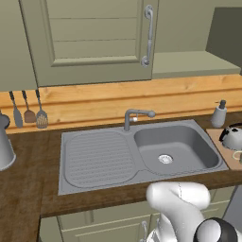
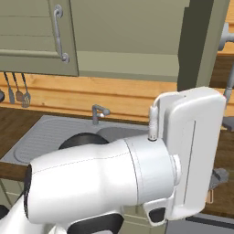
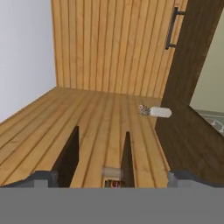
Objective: Pick the kettle from the counter and place it on the tray. Then pick the mug from the cabinet and place it on the tray. Then close the cabinet doors.
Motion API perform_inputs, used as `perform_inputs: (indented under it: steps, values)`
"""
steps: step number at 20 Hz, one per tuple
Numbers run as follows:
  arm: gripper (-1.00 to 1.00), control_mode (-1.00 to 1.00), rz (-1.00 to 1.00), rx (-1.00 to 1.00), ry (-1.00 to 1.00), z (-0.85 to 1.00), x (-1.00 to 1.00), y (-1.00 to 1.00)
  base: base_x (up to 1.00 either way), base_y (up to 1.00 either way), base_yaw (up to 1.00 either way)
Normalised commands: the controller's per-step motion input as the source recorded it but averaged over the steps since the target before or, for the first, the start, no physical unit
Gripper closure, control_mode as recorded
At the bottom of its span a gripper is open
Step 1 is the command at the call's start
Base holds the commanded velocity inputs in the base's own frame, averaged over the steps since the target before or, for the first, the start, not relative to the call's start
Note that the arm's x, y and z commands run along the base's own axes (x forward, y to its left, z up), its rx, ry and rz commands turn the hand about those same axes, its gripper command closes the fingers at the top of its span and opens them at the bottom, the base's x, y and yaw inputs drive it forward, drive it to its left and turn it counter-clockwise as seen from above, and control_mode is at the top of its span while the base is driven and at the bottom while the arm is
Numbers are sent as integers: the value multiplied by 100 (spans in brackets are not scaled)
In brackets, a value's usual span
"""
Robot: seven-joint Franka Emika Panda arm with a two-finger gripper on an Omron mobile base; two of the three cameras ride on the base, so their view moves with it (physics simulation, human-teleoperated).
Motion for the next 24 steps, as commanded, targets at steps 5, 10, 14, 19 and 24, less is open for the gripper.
perform_inputs:
  steps: [5, 10, 14, 19, 24]
  values:
    - [-100, -100, 0, 0, 4, 0, 39, -27, 0, 0, 0]
    - [-100, -100, 2, 0, 7, 0, 43, -14, 0, 0, 0]
    - [-100, -100, 4, 0, 15, 0, 35, 3, 0, 0, 0]
    - [-100, -100, 9, 0, 16, 0, 41, 11, 0, 0, 0]
    - [-100, -100, 14, 0, 15, 0, 30, 2, 0, 0, 0]
